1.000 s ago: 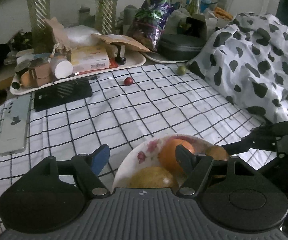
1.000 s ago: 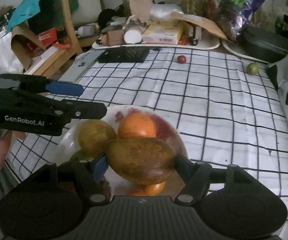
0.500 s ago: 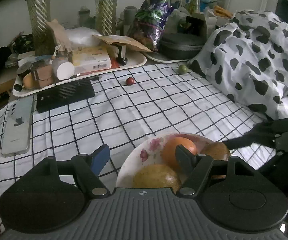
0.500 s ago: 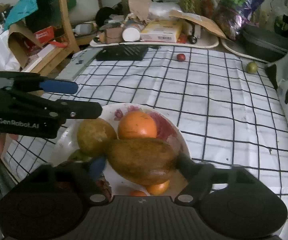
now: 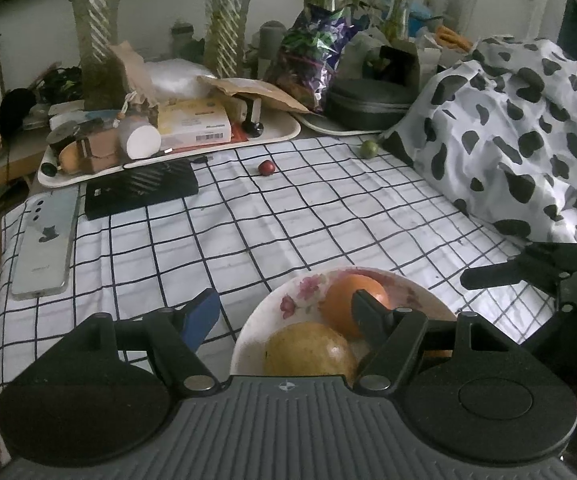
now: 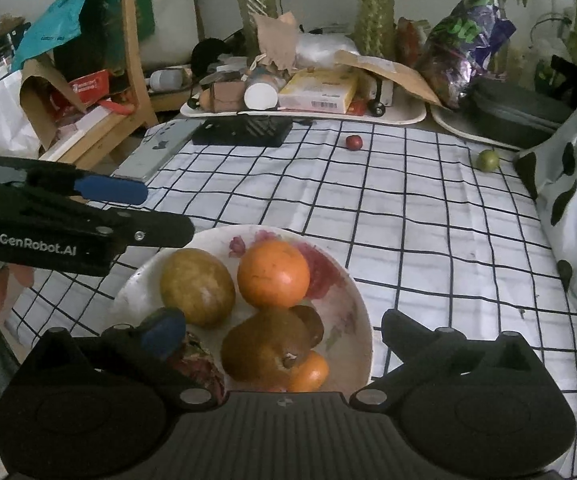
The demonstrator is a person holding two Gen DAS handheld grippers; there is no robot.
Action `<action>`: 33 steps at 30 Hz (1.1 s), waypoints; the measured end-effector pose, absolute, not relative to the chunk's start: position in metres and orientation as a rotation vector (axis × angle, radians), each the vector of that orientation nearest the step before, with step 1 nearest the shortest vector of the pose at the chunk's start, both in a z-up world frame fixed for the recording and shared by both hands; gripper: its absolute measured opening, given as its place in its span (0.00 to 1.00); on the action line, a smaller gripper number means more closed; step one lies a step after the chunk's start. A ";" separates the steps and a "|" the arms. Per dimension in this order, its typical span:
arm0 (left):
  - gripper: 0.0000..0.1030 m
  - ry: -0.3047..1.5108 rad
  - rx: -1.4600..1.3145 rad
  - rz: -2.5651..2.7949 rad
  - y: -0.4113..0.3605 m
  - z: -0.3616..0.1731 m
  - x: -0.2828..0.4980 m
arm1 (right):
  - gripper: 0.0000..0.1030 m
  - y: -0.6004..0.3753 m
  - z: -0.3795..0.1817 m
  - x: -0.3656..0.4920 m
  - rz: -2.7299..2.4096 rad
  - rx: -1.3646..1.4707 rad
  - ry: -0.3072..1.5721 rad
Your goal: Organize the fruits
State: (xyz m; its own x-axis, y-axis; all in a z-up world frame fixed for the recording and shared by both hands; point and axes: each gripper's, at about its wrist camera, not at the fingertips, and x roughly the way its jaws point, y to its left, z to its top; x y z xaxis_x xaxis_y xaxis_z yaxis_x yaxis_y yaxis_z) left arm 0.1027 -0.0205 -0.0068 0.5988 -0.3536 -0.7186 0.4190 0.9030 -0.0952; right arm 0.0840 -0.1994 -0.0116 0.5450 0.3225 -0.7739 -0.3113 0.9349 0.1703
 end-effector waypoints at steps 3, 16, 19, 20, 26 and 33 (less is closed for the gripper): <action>0.69 0.812 0.081 -0.442 -0.019 -0.006 0.101 | 1.00 -0.200 -0.011 0.083 0.358 0.015 0.914; 0.69 0.789 0.052 -0.390 -0.015 -0.002 0.076 | 1.00 -0.208 -0.002 0.064 0.254 0.033 0.852; 0.69 0.779 0.058 -0.375 -0.016 -0.001 0.068 | 1.00 -0.208 0.000 0.056 0.226 0.024 0.837; 0.69 0.776 0.061 -0.368 -0.017 0.000 0.065 | 1.00 -0.208 0.001 0.053 0.219 0.020 0.835; 0.69 0.767 0.072 -0.333 -0.020 0.002 0.046 | 1.00 -0.206 0.003 0.038 0.185 0.010 0.822; 0.69 0.759 0.072 -0.302 -0.020 0.004 0.025 | 1.00 -0.204 0.005 0.021 0.142 -0.007 0.823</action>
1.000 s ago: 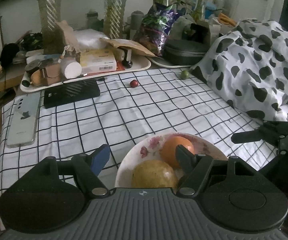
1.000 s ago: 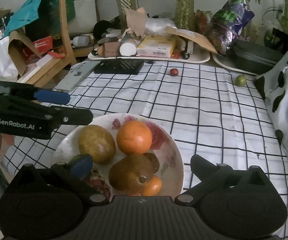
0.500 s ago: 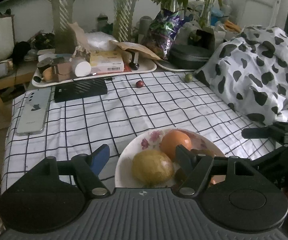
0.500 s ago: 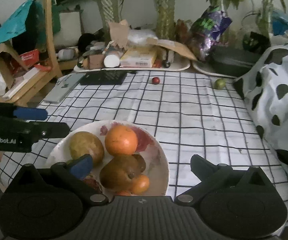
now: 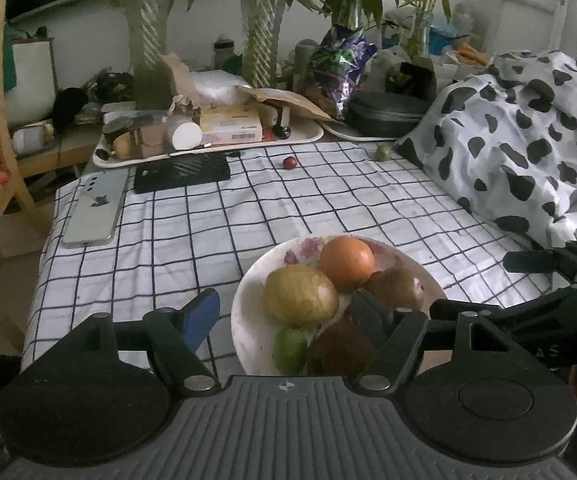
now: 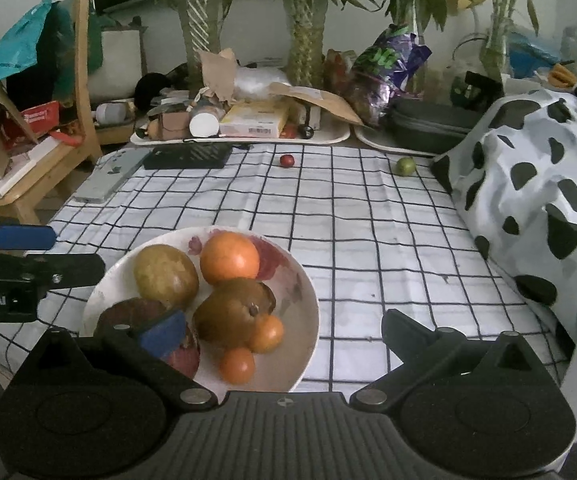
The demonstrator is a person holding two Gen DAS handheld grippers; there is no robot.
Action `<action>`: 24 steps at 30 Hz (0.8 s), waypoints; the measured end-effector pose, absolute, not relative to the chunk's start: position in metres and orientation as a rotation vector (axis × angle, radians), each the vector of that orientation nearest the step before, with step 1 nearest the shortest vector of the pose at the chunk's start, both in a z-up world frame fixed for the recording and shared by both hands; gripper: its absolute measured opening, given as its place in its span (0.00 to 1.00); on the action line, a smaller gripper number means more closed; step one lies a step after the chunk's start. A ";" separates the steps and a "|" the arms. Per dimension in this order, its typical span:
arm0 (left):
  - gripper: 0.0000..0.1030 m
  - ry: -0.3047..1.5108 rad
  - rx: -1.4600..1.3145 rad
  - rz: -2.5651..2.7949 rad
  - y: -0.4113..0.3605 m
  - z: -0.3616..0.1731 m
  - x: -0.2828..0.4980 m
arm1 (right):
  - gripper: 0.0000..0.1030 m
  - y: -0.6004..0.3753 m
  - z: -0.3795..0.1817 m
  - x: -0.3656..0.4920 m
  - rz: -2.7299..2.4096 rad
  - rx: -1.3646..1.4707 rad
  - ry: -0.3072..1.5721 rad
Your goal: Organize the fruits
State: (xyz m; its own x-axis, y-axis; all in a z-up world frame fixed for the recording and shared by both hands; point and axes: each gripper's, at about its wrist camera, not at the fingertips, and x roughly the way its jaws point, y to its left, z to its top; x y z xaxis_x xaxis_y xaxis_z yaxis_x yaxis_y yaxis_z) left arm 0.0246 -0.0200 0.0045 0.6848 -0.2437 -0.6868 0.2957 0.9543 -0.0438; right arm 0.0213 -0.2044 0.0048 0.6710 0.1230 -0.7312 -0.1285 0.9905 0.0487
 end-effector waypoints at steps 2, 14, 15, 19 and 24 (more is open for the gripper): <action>0.69 0.759 0.080 -0.293 -0.021 0.005 0.019 | 1.00 -0.203 0.005 0.017 0.129 -0.017 0.828; 0.70 0.791 0.100 -0.280 -0.025 0.003 -0.003 | 1.00 -0.202 0.004 -0.001 0.086 -0.022 0.858; 0.70 0.800 0.106 -0.278 -0.026 0.002 -0.003 | 1.00 -0.202 0.004 -0.002 0.081 -0.025 0.860; 0.88 0.830 0.115 -0.274 -0.026 -0.002 -0.001 | 1.00 -0.200 0.002 -0.004 0.064 -0.036 0.877; 1.00 0.852 0.102 -0.260 -0.023 -0.005 0.002 | 1.00 -0.203 -0.001 -0.004 0.044 -0.038 0.912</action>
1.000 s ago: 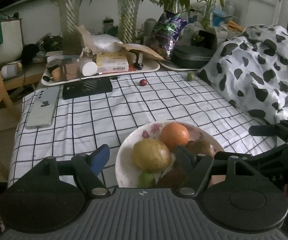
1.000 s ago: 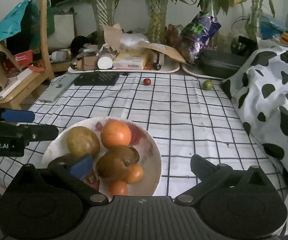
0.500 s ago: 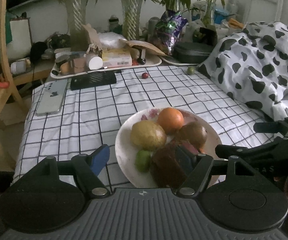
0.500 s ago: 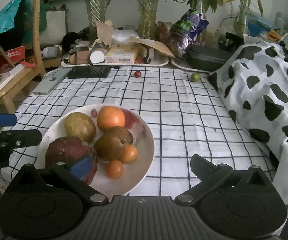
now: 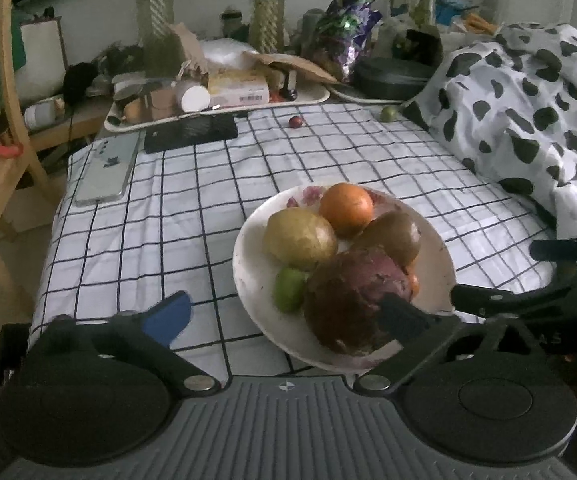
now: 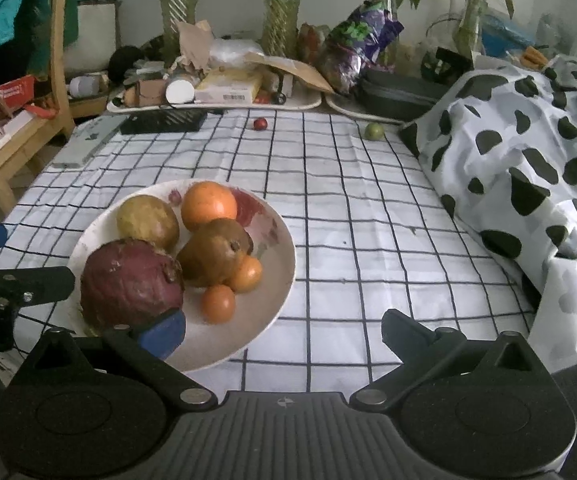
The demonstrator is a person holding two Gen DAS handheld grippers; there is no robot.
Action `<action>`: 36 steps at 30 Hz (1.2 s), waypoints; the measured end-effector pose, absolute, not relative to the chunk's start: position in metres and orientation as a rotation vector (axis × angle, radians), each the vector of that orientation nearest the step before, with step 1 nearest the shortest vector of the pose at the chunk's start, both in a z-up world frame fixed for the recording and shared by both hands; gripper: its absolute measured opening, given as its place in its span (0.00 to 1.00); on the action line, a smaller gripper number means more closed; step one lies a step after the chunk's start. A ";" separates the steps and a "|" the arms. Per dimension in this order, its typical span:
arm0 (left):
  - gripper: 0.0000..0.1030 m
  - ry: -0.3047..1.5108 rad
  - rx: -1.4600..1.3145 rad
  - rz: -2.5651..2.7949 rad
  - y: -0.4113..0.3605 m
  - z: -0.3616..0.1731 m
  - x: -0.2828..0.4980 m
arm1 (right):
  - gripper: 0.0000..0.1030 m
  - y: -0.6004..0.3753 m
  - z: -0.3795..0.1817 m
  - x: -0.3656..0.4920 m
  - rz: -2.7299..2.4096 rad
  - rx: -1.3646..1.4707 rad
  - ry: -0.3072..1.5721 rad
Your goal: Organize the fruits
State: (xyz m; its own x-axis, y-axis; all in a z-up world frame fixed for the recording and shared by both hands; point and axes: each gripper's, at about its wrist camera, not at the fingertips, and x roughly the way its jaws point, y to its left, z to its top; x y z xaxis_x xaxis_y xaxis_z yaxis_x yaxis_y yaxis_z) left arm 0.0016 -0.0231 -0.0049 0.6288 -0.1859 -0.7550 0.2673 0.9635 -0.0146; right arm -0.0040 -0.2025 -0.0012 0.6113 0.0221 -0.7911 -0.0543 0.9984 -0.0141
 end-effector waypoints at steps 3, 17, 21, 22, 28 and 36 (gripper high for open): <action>1.00 0.865 0.096 -0.260 -0.022 -0.006 0.003 | 1.00 -0.205 -0.004 -0.003 0.035 -0.034 0.938; 1.00 0.989 0.146 -0.297 -0.024 -0.016 0.012 | 1.00 -0.203 -0.017 0.006 0.094 -0.057 1.071; 1.00 0.995 0.161 -0.319 -0.019 -0.014 0.015 | 1.00 -0.211 -0.016 0.009 0.122 -0.043 1.088; 1.00 0.998 0.169 -0.324 -0.019 -0.014 0.016 | 1.00 -0.213 -0.016 0.009 0.125 -0.040 1.093; 1.00 1.021 0.199 -0.371 -0.020 -0.016 0.016 | 1.00 -0.215 -0.015 0.007 0.144 -0.060 1.114; 1.00 1.053 0.278 -0.397 -0.031 -0.025 0.013 | 1.00 -0.205 -0.018 0.007 0.156 -0.141 1.120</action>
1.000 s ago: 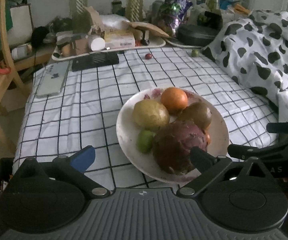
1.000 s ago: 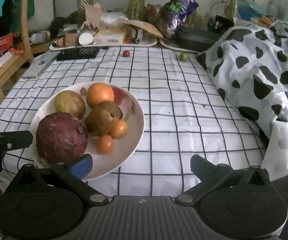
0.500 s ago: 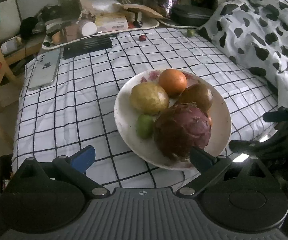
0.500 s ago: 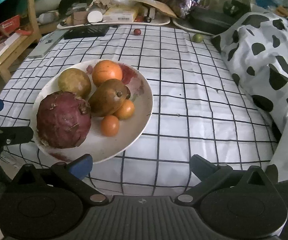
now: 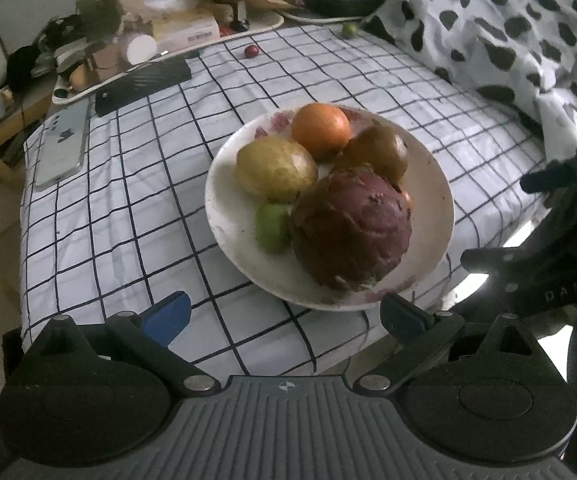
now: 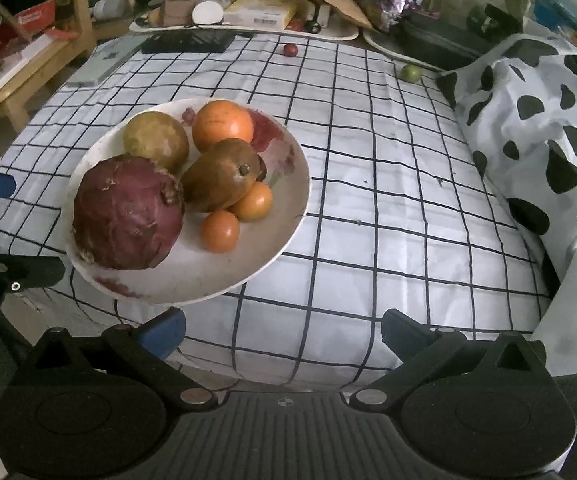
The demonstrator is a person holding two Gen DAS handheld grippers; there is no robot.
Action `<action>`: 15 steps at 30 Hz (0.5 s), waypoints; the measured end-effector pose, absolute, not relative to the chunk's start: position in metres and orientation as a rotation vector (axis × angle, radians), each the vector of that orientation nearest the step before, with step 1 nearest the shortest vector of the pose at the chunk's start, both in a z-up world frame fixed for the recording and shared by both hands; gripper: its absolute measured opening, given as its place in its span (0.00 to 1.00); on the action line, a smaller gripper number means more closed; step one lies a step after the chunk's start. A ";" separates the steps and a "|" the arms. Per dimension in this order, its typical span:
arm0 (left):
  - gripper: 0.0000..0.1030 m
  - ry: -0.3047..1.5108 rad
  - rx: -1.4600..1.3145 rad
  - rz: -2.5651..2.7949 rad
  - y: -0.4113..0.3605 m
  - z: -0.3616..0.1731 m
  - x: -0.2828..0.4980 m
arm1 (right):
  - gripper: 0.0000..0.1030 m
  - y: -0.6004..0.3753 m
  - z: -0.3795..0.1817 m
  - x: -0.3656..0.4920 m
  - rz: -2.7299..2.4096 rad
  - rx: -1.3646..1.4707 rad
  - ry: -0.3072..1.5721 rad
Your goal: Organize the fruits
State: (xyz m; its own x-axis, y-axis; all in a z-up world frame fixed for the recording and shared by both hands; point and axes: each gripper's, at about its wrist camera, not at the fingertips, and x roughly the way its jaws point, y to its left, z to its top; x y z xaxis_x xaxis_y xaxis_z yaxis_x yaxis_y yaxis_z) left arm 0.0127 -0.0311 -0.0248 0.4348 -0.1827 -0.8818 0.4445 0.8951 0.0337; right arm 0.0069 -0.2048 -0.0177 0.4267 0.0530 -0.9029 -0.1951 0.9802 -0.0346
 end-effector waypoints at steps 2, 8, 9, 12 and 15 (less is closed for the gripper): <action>1.00 1.058 0.287 -0.398 -0.032 -0.026 0.013 | 1.00 -0.204 -0.019 0.007 0.155 -0.148 1.122; 1.00 1.068 0.306 -0.388 -0.034 -0.029 0.013 | 1.00 -0.201 -0.021 0.006 0.156 -0.167 1.122; 1.00 1.069 0.306 -0.386 -0.034 -0.029 0.013 | 1.00 -0.201 -0.021 0.006 0.155 -0.168 1.122; 1.00 1.069 0.307 -0.379 -0.033 -0.029 0.013 | 1.00 -0.201 -0.021 0.007 0.152 -0.167 1.121; 1.00 1.069 0.307 -0.368 -0.032 -0.030 0.014 | 1.00 -0.201 -0.021 0.007 0.148 -0.169 1.118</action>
